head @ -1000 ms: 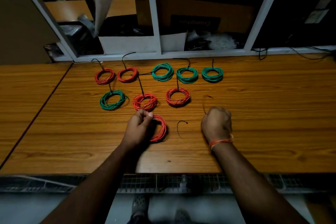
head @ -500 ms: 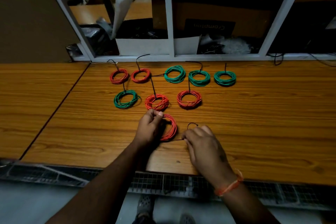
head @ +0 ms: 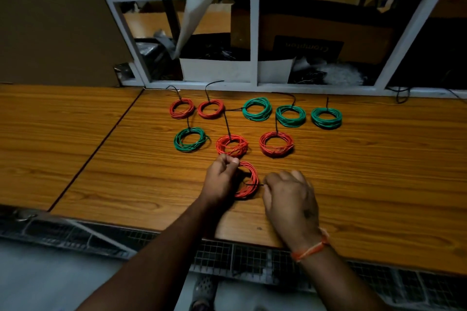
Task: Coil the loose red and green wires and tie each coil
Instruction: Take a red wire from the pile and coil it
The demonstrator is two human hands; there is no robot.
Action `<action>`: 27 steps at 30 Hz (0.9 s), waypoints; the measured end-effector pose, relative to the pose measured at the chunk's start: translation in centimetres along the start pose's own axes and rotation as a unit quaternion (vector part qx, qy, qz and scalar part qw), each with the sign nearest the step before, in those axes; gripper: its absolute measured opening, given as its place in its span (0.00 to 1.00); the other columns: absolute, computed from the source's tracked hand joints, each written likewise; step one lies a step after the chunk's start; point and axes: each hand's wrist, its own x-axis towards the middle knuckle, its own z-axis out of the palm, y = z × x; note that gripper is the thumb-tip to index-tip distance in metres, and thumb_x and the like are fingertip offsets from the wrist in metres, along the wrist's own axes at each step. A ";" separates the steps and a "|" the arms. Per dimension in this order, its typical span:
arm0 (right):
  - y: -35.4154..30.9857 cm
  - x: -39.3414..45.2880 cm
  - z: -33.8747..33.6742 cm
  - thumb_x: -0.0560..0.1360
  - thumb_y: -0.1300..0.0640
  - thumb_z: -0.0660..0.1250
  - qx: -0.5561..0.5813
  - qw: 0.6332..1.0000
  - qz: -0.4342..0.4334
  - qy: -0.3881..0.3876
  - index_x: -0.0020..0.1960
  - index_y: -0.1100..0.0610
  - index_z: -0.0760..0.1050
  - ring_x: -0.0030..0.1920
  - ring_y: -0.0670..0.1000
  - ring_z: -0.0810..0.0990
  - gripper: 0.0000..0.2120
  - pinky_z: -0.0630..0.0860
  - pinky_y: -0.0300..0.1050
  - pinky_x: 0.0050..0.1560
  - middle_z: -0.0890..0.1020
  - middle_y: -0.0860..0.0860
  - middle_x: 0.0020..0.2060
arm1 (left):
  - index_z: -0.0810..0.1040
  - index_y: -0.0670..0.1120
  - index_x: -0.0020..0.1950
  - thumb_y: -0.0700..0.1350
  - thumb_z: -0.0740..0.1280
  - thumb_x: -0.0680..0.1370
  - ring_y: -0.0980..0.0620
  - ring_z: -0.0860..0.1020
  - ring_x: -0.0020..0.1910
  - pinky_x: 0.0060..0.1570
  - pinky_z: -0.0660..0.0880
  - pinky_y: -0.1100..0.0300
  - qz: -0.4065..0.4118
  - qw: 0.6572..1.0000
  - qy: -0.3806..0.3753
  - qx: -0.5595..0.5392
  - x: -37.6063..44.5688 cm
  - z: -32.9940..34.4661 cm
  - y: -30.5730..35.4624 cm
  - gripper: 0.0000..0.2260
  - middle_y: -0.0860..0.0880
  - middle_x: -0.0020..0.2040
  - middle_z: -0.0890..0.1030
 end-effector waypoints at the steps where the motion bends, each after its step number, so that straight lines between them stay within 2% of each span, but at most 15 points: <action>1: -0.4 0.2 0.5 0.70 0.58 0.75 -0.001 1.000 -0.009 0.009 0.41 0.51 0.79 0.43 0.55 0.76 0.06 0.75 0.49 0.41 0.78 0.49 0.36 | 0.73 0.47 0.49 0.44 0.66 0.83 0.46 0.73 0.39 0.36 0.72 0.56 -0.001 1.000 -0.004 -0.013 0.0 0.0 -0.1 0.04 0.38 0.42 0.75; 3: -1.1 0.5 1.7 0.69 0.59 0.76 0.009 0.998 -0.043 0.035 0.42 0.52 0.80 0.44 0.56 0.76 0.06 0.73 0.49 0.41 0.78 0.49 0.38 | 0.73 0.47 0.48 0.42 0.65 0.83 0.49 0.71 0.35 0.33 0.69 0.58 0.000 0.999 -0.015 -0.036 -0.2 -0.1 -0.1 0.04 0.41 0.37 0.73; 7: -1.4 0.8 3.8 0.73 0.61 0.68 0.027 0.990 -0.116 0.079 0.46 0.55 0.80 0.45 0.56 0.75 0.04 0.72 0.50 0.43 0.77 0.51 0.40 | 0.73 0.47 0.48 0.42 0.67 0.81 0.52 0.67 0.31 0.30 0.65 0.60 0.001 0.998 -0.018 -0.057 -0.1 -0.1 0.1 0.04 0.47 0.33 0.69; 10: -1.3 0.7 4.5 0.75 0.61 0.64 0.036 0.986 -0.139 0.083 0.46 0.56 0.80 0.46 0.56 0.75 0.06 0.74 0.51 0.43 0.79 0.52 0.42 | 0.72 0.45 0.55 0.38 0.62 0.83 0.52 0.67 0.32 0.31 0.65 0.61 -0.007 0.997 -0.022 -0.071 -0.2 -0.1 0.3 0.03 0.47 0.34 0.68; 14: -0.7 0.8 3.9 0.77 0.60 0.63 0.060 0.979 -0.148 0.125 0.46 0.57 0.81 0.46 0.57 0.76 0.08 0.74 0.50 0.44 0.80 0.52 0.42 | 0.72 0.43 0.61 0.37 0.59 0.84 0.56 0.66 0.27 0.29 0.65 0.64 -0.024 0.996 -0.024 -0.081 0.0 -0.1 0.3 0.08 0.50 0.32 0.66; 17: -0.4 0.8 3.7 0.77 0.61 0.66 0.060 0.973 -0.174 0.140 0.46 0.58 0.81 0.46 0.57 0.77 0.06 0.73 0.50 0.44 0.81 0.52 0.43 | 0.75 0.42 0.58 0.36 0.59 0.83 0.56 0.68 0.28 0.28 0.67 0.64 -0.028 0.996 -0.033 -0.077 0.1 -0.1 0.5 0.07 0.50 0.34 0.69; 20: 0.1 0.8 3.6 0.75 0.63 0.69 0.076 0.971 -0.183 0.134 0.47 0.58 0.82 0.47 0.57 0.77 0.04 0.74 0.51 0.45 0.82 0.52 0.44 | 0.75 0.43 0.50 0.35 0.61 0.82 0.54 0.69 0.31 0.30 0.68 0.63 -0.023 0.997 -0.038 -0.065 0.0 0.0 0.6 0.05 0.48 0.34 0.70; 22: 0.4 0.9 3.1 0.72 0.66 0.73 0.129 0.972 -0.155 0.118 0.48 0.57 0.83 0.49 0.55 0.77 0.07 0.74 0.50 0.48 0.82 0.51 0.45 | 0.74 0.47 0.44 0.36 0.62 0.82 0.52 0.67 0.31 0.33 0.64 0.59 -0.016 0.997 -0.040 -0.064 0.0 0.0 0.6 0.09 0.48 0.32 0.68; 24: 0.2 0.9 2.3 0.71 0.67 0.75 0.213 0.967 -0.085 0.113 0.49 0.55 0.83 0.49 0.51 0.78 0.10 0.75 0.46 0.49 0.82 0.48 0.45 | 0.75 0.48 0.41 0.38 0.63 0.82 0.52 0.67 0.32 0.34 0.62 0.57 -0.009 0.998 -0.043 -0.051 0.0 -0.1 0.5 0.11 0.48 0.32 0.68; 27: -0.7 1.0 1.1 0.72 0.65 0.77 0.375 0.918 0.069 0.107 0.58 0.53 0.79 0.47 0.42 0.82 0.18 0.79 0.37 0.47 0.84 0.43 0.44 | 0.75 0.49 0.39 0.42 0.61 0.85 0.52 0.66 0.31 0.32 0.62 0.57 -0.007 0.998 -0.060 -0.025 -0.2 -0.2 0.6 0.14 0.47 0.32 0.68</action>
